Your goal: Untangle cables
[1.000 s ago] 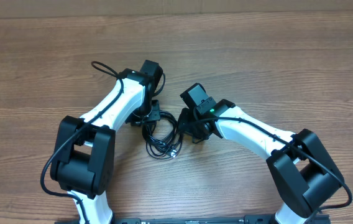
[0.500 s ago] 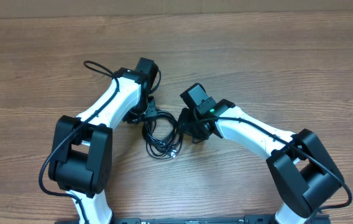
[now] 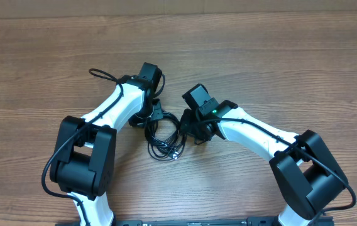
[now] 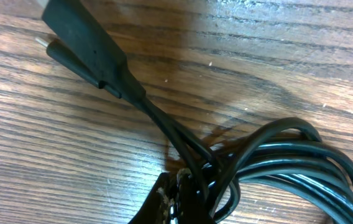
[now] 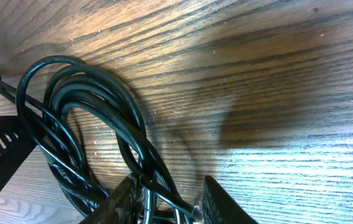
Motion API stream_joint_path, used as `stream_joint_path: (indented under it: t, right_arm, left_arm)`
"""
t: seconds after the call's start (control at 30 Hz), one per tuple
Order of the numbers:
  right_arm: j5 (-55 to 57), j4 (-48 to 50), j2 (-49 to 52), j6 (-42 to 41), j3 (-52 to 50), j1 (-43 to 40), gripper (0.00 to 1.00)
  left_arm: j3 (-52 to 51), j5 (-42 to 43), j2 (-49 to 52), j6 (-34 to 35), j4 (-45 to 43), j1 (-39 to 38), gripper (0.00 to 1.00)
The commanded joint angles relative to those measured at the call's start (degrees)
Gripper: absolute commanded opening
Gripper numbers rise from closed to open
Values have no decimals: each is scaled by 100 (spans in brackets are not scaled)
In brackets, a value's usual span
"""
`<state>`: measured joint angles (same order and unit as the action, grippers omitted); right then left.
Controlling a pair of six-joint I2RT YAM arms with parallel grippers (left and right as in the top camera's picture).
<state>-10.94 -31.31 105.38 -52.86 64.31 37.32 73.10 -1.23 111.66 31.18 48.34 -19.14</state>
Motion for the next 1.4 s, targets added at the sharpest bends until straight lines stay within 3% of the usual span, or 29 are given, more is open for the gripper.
stream_joint_path:
  t: [0.0, 0.27, 0.57, 0.9, 1.1, 1.37]
  right_arm:
    - [90, 24, 20, -7, -31, 24, 31]
    - [87, 24, 20, -7, -31, 24, 31]
    - [90, 24, 20, -4, -31, 24, 31]
    - [90, 24, 20, -4, -31, 24, 31]
    - [90, 31, 20, -4, -31, 24, 31]
    - [90, 39, 20, -4, -31, 24, 31]
  left_arm:
    - [-105, 275, 76, -160, 7, -35, 5]
    - [-105, 389, 76, -160, 184, -39, 26]
    - [-105, 575, 76, -157, 195, -39, 20]
    - [-105, 577, 76, -157, 173, -39, 21]
    - [-105, 555, 76, -157, -59, -39, 27]
    - [-105, 675, 76, -160, -101, -39, 16]
